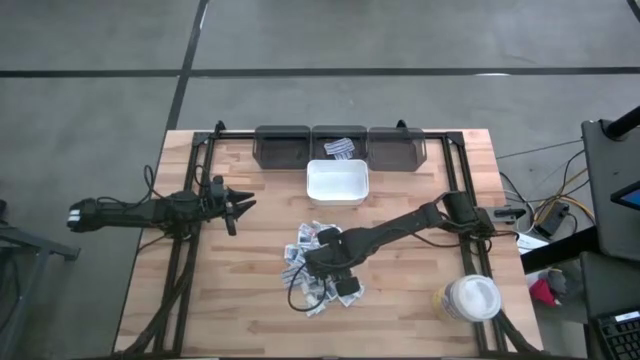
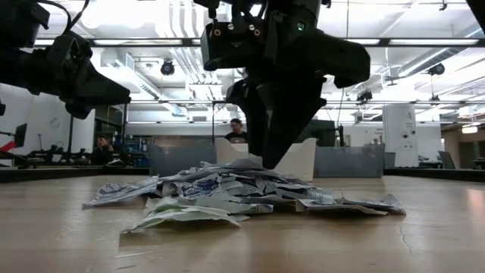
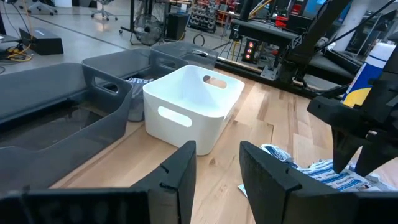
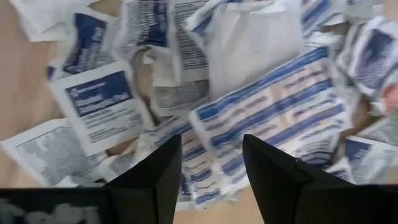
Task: Pick & Place First Aid Supplies
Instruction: Put the blue bandage into the middle black bin
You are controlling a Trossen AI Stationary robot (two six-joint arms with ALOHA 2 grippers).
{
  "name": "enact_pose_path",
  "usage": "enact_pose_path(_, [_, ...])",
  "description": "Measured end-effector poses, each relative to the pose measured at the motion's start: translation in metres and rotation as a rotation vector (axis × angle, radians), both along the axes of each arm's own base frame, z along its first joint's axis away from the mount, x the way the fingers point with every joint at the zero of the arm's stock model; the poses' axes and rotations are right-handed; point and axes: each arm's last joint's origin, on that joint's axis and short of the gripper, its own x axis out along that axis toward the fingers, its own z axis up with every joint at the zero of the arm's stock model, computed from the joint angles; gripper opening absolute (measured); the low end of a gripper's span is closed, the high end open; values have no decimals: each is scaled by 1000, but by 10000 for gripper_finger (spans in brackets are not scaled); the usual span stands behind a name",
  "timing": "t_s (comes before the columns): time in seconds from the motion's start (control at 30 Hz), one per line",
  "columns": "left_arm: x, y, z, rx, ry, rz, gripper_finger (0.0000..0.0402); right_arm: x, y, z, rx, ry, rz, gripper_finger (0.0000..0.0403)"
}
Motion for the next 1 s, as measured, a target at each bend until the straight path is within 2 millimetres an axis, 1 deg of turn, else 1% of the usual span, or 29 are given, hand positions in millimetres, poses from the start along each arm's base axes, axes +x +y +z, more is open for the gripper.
enact_pose_path(0.13, [0,0,0,0,0,0,124,0,0,0,-5,-2,1,160])
enact_pose_path(0.4, [0,0,0,0,0,0,124,1,-1,-3,-18,-18,-4,124])
enact_pose_path(0.63, [0,0,0,1,1,0,124,0,-2,-4,-60,-28,-16,82])
enact_pose_path(0.9, [0,0,0,1,0,0,124,0,-3,-5,-74,-21,-15,17])
enact_pose_path(1.0, [0,0,0,1,0,0,124,-2,-3,-3,-78,-10,-12,10])
